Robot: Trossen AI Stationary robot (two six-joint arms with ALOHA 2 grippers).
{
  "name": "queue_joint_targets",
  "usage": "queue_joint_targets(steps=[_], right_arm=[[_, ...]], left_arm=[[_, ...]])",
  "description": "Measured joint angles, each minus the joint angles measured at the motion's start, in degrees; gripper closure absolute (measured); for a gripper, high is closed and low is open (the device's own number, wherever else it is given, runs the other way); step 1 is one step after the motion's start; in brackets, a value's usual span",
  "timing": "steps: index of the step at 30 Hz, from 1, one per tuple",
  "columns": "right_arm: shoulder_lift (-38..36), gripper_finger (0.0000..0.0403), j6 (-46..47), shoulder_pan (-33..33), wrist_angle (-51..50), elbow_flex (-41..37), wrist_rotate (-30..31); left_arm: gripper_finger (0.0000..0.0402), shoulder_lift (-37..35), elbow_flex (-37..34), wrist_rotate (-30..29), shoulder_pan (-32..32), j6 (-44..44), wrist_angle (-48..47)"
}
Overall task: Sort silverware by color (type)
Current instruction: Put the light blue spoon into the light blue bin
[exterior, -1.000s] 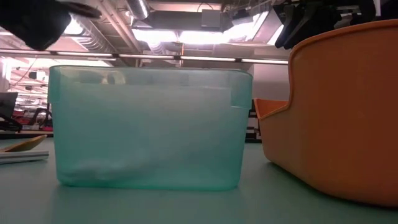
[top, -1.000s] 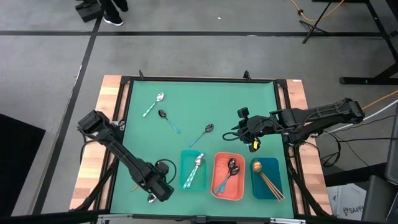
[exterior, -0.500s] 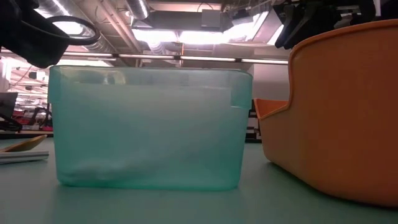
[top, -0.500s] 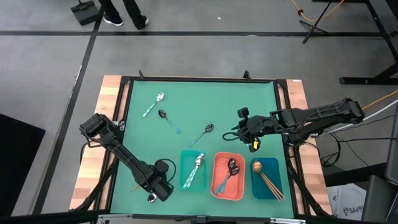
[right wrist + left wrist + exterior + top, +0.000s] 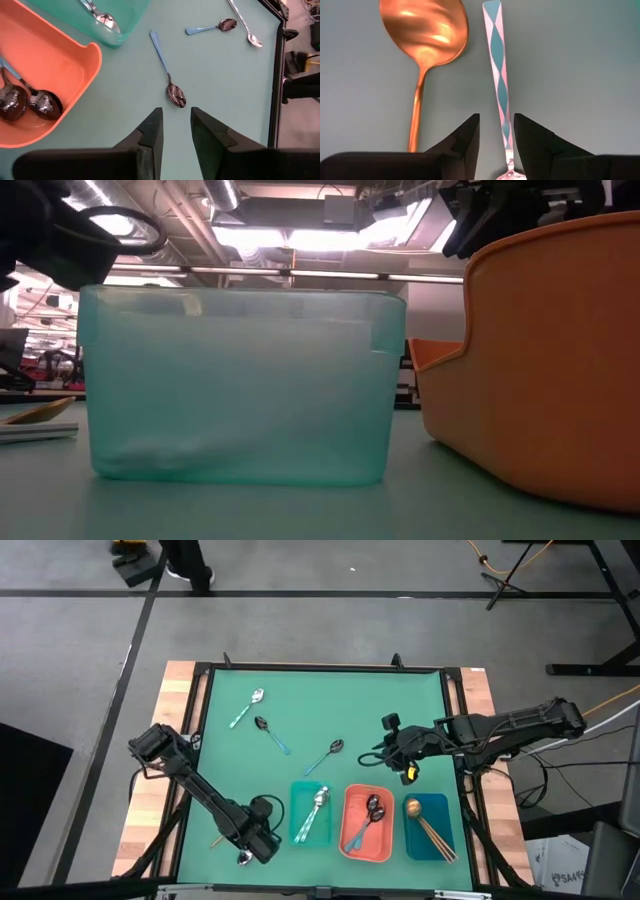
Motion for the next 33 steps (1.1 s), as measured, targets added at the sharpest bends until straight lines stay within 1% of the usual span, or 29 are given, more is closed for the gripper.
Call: queue_joint_targets(steps=[5,11,24,27,33], right_arm=[[0.0,0.0315,0.01,0.01,0.01,0.0,-0.97],[0.0,0.0315,0.01,0.01,0.03,0.0,-0.98],[0.0,0.0315,0.01,0.0,0.03,0.0,-0.96],[0.0,0.0315,0.01,0.01,0.03,0.0,-0.96],[0.0,0.0315,0.01,0.01,0.03,0.0,-0.96]], left_arm=[[0.0287,2.29,0.04,0.39,0.02,0.04,0.41],[0.029,3.08,0.24,0.37,0.02,0.09,0.55],[0.0371,3.24,0.13,0.37,0.02,0.0,0.68],[0.0379,3.24,0.13,0.39,0.02,-0.01,0.68],[0.0382,2.42,-0.02,1.51,0.04,-0.02,0.74]])
